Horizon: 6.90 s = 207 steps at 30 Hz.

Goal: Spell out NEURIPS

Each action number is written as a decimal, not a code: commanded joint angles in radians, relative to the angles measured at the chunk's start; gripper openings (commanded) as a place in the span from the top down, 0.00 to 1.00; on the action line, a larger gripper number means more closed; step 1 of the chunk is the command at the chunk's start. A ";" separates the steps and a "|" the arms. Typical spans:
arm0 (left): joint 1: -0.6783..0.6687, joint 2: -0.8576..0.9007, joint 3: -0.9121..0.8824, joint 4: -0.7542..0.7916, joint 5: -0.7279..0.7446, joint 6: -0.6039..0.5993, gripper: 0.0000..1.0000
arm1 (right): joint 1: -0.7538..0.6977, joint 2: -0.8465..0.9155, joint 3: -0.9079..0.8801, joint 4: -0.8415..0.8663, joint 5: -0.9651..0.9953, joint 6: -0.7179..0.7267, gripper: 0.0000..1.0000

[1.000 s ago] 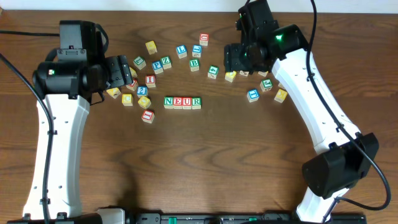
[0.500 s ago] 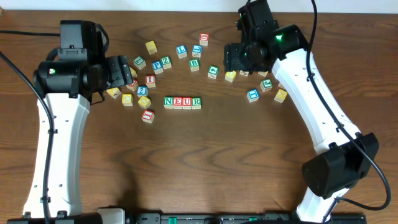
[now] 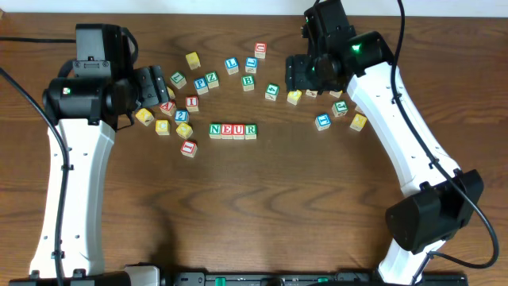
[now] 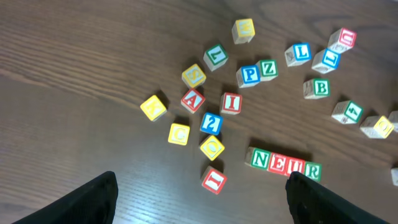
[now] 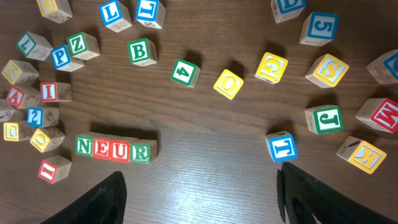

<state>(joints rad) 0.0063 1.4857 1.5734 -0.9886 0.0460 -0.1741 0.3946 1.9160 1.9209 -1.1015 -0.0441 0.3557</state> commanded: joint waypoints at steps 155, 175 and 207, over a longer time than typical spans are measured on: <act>-0.308 0.517 0.155 0.122 0.006 -0.085 0.69 | -0.160 0.004 0.009 -0.069 0.108 -0.005 0.20; -0.643 0.562 0.149 0.093 -0.085 -0.270 0.69 | -0.262 0.004 0.009 -0.144 0.090 -0.014 0.13; -0.652 0.763 0.147 0.142 -0.144 -0.457 0.69 | -0.262 0.004 0.009 -0.193 0.090 -0.032 0.10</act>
<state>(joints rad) -0.6502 2.2311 1.7355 -0.8459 -0.0830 -0.6106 0.1360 1.9236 1.9209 -1.2907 0.0441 0.3431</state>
